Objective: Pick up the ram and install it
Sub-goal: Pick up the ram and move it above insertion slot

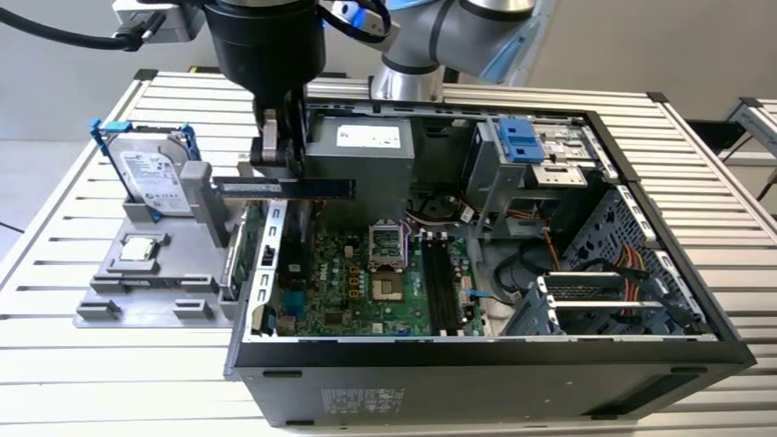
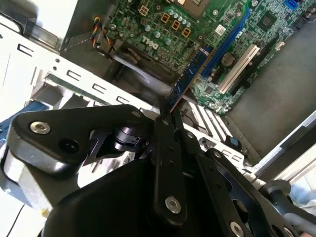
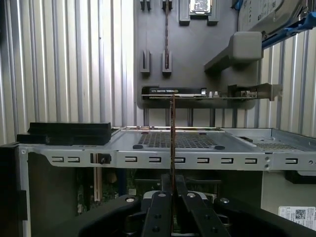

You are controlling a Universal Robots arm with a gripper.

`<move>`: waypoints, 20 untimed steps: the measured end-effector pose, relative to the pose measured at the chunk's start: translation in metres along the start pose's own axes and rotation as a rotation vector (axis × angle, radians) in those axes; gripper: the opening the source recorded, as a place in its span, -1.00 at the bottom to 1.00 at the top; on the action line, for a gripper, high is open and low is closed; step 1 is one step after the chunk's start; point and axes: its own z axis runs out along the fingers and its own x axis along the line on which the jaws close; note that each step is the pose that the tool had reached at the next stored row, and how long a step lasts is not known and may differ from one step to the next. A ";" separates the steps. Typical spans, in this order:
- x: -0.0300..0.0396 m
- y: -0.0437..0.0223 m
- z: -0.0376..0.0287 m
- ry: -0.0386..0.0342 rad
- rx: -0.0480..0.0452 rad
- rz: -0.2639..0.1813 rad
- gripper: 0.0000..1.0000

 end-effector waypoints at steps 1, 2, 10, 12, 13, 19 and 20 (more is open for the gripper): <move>0.0000 -0.0014 0.0000 -0.0001 0.0000 0.000 -1.00; -0.0001 -0.0030 0.0001 -0.0001 0.0000 0.000 -1.00; -0.0002 -0.0171 0.0003 0.0000 0.0000 0.000 -1.00; -0.0003 -0.0204 0.0004 0.0000 0.0000 0.000 -1.00; -0.0003 -0.0220 0.0005 -0.0001 0.0000 0.000 -1.00; -0.0004 -0.0320 0.0006 0.0000 0.0000 0.000 -1.00; -0.0004 -0.0338 0.0006 0.0000 0.0000 0.000 -1.00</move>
